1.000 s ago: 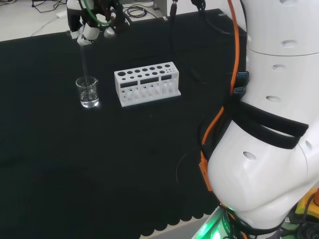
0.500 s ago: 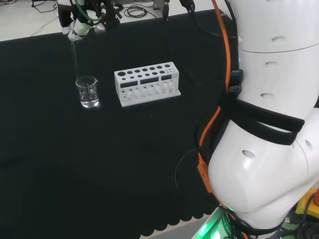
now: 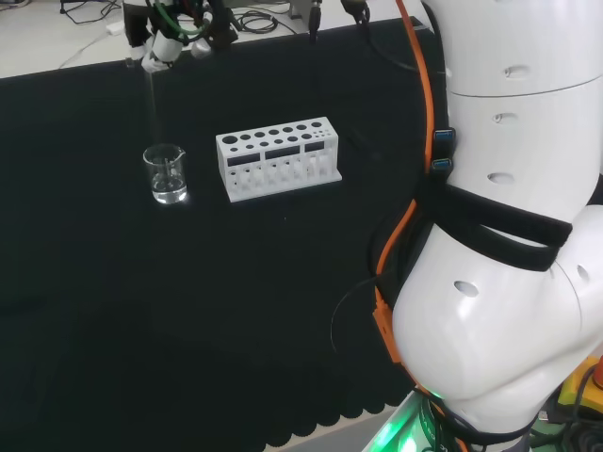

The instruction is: Stir in the beaker to the left of the white test tube rack with the glass rod.

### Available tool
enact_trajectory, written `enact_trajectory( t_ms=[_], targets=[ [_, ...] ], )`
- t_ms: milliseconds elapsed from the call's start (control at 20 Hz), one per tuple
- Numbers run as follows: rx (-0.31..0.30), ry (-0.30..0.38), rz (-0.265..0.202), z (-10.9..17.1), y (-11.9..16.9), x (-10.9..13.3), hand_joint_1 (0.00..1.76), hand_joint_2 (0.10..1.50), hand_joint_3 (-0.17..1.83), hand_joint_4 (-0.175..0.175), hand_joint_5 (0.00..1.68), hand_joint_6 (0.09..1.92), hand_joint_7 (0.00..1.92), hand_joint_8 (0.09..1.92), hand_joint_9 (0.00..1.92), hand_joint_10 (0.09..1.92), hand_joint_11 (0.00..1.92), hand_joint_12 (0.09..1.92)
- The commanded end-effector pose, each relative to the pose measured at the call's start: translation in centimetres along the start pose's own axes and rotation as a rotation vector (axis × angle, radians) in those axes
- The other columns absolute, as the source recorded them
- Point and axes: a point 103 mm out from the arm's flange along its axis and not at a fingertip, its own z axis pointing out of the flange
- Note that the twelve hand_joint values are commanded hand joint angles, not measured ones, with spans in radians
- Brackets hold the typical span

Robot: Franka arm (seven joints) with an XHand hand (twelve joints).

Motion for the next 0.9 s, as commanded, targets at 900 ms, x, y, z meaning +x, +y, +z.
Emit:
enact_trajectory(
  t_ms=[900],
  targets=[
    [0.039, 0.010, -0.040, 1.8, -2.7, 3.7, 1.32, 0.69, 0.65, -0.175, 1.30, 0.33, 1.21, 1.07, 1.57, 0.93, 1.57, 0.89]
  ],
)
